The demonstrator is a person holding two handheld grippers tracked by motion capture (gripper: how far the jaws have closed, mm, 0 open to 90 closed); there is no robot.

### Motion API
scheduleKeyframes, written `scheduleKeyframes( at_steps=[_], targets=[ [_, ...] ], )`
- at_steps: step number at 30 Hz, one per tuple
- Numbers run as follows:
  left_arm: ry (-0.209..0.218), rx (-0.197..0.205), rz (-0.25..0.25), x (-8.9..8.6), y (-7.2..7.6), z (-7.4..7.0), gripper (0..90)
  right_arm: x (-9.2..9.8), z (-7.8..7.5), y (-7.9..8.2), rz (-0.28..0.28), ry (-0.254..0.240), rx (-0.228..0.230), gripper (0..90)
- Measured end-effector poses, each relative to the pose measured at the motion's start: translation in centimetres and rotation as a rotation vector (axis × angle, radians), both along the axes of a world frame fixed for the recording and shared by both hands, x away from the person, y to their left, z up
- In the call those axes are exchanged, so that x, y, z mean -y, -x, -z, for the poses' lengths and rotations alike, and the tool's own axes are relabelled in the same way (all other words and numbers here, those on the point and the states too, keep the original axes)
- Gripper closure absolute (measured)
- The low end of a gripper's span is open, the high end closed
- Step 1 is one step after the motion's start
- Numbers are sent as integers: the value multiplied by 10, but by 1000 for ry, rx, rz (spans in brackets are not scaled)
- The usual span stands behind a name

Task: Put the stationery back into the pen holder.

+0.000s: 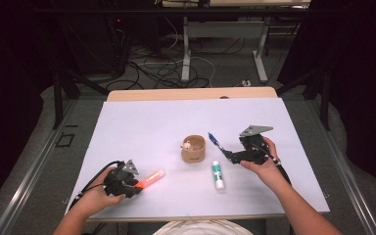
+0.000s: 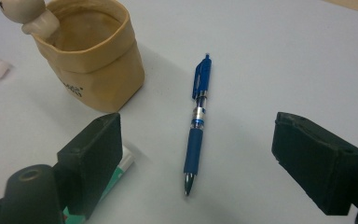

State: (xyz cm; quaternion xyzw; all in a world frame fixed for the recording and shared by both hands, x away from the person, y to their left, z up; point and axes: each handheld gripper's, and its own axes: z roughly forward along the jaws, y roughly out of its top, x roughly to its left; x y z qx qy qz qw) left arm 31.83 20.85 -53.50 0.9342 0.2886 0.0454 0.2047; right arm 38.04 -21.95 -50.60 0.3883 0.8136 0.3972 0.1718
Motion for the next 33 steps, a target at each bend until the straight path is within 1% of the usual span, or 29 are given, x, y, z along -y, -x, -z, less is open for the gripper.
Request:
scheduleKeyframes(
  at_steps=[1,3,6,9,11,14,17,18,19,20,21,22,24,26,27,28,29,30,31,32,33],
  targets=[
    [-6,-6,7,0,0,-1,660,0,0,0,2,0,-3,156],
    [-10,5,12,1,0,0,668,0,0,0,3,0,-4,156],
    [-20,9,14,2,0,-1,669,0,0,0,0,-2,-3,156],
    [-25,2,16,2,0,-2,669,1,0,0,5,0,-1,156],
    [-22,3,15,2,0,-1,670,1,0,0,9,-2,-3,156],
    [-20,-6,15,2,-1,-2,670,1,0,0,3,-1,-1,156],
    [-12,-9,6,2,-2,-1,670,0,0,1,3,-4,-2,156],
    [-14,-18,-2,1,-2,-2,670,0,0,1,2,-4,-1,156],
    [-2,-24,-6,1,-4,-2,670,-1,-1,2,5,-10,-10,156],
    [8,-55,-22,0,-4,-3,670,-1,-1,2,4,-9,-7,156],
    [24,-64,-31,-1,-4,-3,671,0,-2,2,3,0,-11,156],
    [41,-70,-34,-2,-6,-3,671,-1,-1,2,5,-6,-5,156],
    [52,-95,-57,-2,-5,-4,671,-1,0,2,1,-4,5,156],
    [57,-98,-58,-2,-6,-6,671,-1,0,2,3,-4,6,160],
    [57,-102,-59,-1,-6,-7,671,-1,0,2,2,-7,5,177],
    [64,-132,-74,-1,-5,-8,671,-2,-1,3,-2,-16,-1,197],
    [76,-137,-87,0,-5,-8,671,-2,-1,3,-4,-18,1,204],
    [73,-147,-81,-1,-7,-9,671,-3,-2,4,-8,-14,11,204],
    [78,-159,-88,-1,-7,-10,671,-3,-3,4,-8,-11,11,204],
    [93,-162,-103,0,-8,-10,671,-4,-3,5,-11,-8,10,204],
    [100,-169,-110,0,-9,-10,671,-4,-3,5,-13,-6,20,204]
  ],
)
